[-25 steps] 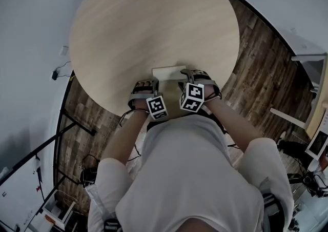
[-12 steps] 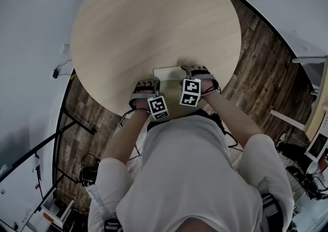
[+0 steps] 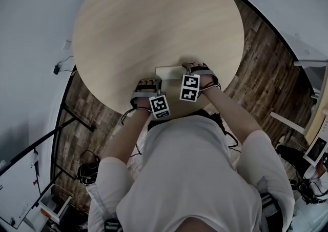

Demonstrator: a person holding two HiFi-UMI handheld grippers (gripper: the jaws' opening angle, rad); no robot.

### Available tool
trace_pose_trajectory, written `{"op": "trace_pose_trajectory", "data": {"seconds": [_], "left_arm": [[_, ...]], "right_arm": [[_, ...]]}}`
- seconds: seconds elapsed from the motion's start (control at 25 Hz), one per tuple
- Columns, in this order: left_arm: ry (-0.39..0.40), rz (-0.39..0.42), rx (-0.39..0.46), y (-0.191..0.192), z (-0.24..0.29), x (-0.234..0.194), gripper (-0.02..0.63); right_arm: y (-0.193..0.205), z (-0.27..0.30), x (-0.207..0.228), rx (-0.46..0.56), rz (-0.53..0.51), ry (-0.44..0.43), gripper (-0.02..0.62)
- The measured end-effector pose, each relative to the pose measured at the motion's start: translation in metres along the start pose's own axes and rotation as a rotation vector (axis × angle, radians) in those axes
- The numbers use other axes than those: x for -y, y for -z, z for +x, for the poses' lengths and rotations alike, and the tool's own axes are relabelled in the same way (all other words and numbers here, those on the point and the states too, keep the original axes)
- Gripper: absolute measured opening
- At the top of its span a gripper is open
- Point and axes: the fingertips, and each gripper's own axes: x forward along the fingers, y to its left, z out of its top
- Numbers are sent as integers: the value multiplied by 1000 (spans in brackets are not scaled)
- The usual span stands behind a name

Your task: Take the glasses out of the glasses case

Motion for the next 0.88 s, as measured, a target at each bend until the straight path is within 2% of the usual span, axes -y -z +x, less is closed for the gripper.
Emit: {"op": "trace_pose_trajectory", "data": {"seconds": [0.6,0.88], "left_arm": [[-4,-25,13,3,1,-2,8],[-44,17,22,3,-2,-1,8]], "right_arm": [[0,11,2,-14,10,-51,273],[0,11,1,-25,13,-85,273]]}}
